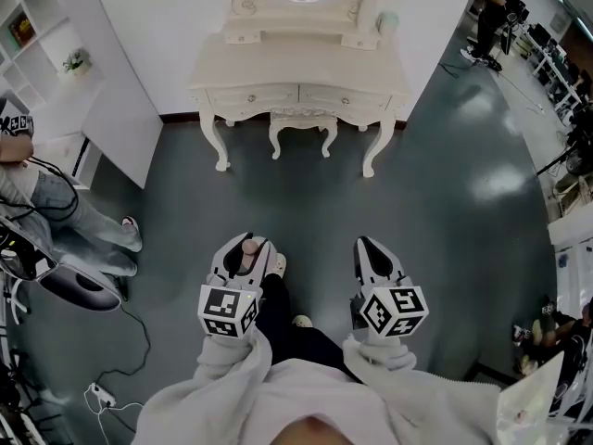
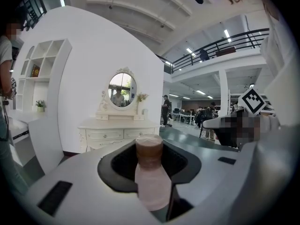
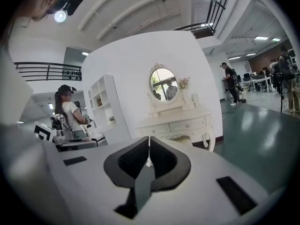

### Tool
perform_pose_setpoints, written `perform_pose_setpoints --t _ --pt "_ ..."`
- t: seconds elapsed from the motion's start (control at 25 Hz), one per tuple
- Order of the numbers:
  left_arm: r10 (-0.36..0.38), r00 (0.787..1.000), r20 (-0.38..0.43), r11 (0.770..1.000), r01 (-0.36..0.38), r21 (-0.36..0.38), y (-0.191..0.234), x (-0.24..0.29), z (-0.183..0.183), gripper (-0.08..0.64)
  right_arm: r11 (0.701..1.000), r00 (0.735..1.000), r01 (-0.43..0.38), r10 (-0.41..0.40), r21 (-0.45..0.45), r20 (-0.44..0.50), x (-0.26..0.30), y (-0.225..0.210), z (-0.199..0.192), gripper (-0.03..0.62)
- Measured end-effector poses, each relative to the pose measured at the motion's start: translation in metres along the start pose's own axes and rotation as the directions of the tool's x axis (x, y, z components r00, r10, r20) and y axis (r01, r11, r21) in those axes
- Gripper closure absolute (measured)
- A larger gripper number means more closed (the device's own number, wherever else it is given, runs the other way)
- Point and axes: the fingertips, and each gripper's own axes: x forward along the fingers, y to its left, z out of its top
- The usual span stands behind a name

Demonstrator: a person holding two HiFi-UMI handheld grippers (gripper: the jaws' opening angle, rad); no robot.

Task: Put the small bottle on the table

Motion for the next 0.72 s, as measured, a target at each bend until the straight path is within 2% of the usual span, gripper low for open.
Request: perform_pose_setpoints --t 0.24,0.52,0.72 --pt "-0.017 1.0 0.023 1.0 0.017 0.009 0.026 0.045 0.024 0.417 1.0 0.999 0.022 -0.022 0.0 0.025 0.04 -0.013 0.026 0.558" --pt "-0.007 0.999 0.033 0.999 0.005 0.037 0.076 0.097 0.06 0.417 1.0 0.999 0.004 -0.003 -0.02 0.054 0.109 -0.014 0.068 0.558" --pt "-0.033 0.999 0.04 0.999 0.031 0.04 0.101 0.129 0.077 0.417 1.0 0.998 0.02 -0.019 -0.016 0.053 0.151 -0.021 0.088 0.558"
